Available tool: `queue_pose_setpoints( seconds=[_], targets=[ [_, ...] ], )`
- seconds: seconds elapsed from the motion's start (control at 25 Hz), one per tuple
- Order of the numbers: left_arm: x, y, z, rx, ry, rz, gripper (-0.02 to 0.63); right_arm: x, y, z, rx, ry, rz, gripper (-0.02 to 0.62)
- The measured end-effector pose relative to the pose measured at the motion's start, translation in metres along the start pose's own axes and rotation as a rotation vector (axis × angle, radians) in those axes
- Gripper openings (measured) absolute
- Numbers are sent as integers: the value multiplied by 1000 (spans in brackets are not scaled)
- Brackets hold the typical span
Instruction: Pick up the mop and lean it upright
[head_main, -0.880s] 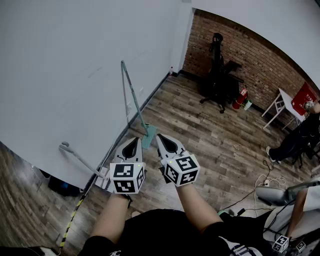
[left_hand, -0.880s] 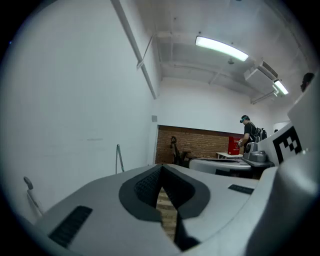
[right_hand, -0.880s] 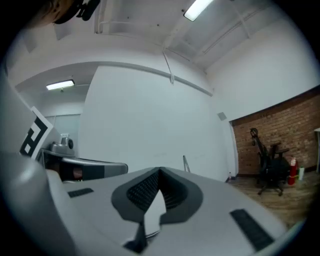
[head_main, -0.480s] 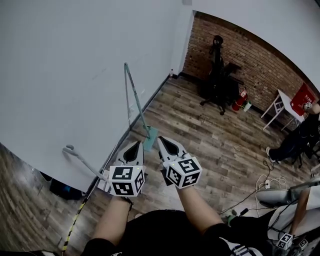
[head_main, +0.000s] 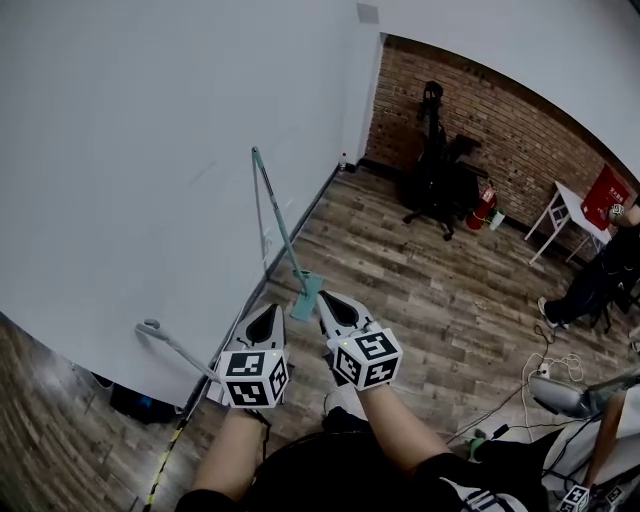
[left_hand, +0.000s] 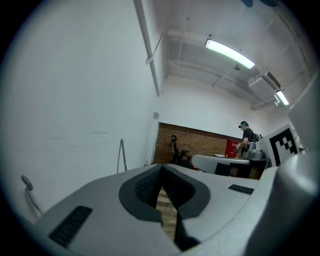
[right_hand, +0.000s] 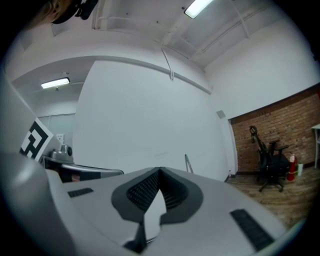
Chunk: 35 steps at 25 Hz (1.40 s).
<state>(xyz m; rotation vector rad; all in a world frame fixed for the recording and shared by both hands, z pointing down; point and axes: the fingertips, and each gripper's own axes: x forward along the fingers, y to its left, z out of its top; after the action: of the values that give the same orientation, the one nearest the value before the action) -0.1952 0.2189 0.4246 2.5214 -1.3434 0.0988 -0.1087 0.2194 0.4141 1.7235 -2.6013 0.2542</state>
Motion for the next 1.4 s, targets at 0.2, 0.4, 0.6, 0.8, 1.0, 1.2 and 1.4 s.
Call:
queue_pose_setpoints(
  seconds=[0.2, 0.4, 0.6, 0.8, 1.0, 1.2, 1.4],
  targets=[
    [52, 4, 11, 47, 8, 27, -8, 37, -46, 11, 31, -34, 5, 5],
    [131, 24, 26, 63, 21, 71, -8, 99, -111, 22, 55, -51, 20, 5],
    [206, 35, 46, 62, 25, 100, -8, 155, -164, 43, 67, -51, 71, 5],
    [264, 40, 54, 55, 40, 141, -8, 192, -207, 49, 82, -35, 114, 5],
    [305, 53, 54, 50, 64, 188, -8, 218, -236, 49, 60, -29, 145, 5],
    [335, 64, 53, 44, 83, 234, -8, 235, -266, 43, 84, -10, 143, 5],
    [367, 84, 54, -9, 85, 213, -8, 265, -280, 35, 106, 17, 158, 5]
  ],
)
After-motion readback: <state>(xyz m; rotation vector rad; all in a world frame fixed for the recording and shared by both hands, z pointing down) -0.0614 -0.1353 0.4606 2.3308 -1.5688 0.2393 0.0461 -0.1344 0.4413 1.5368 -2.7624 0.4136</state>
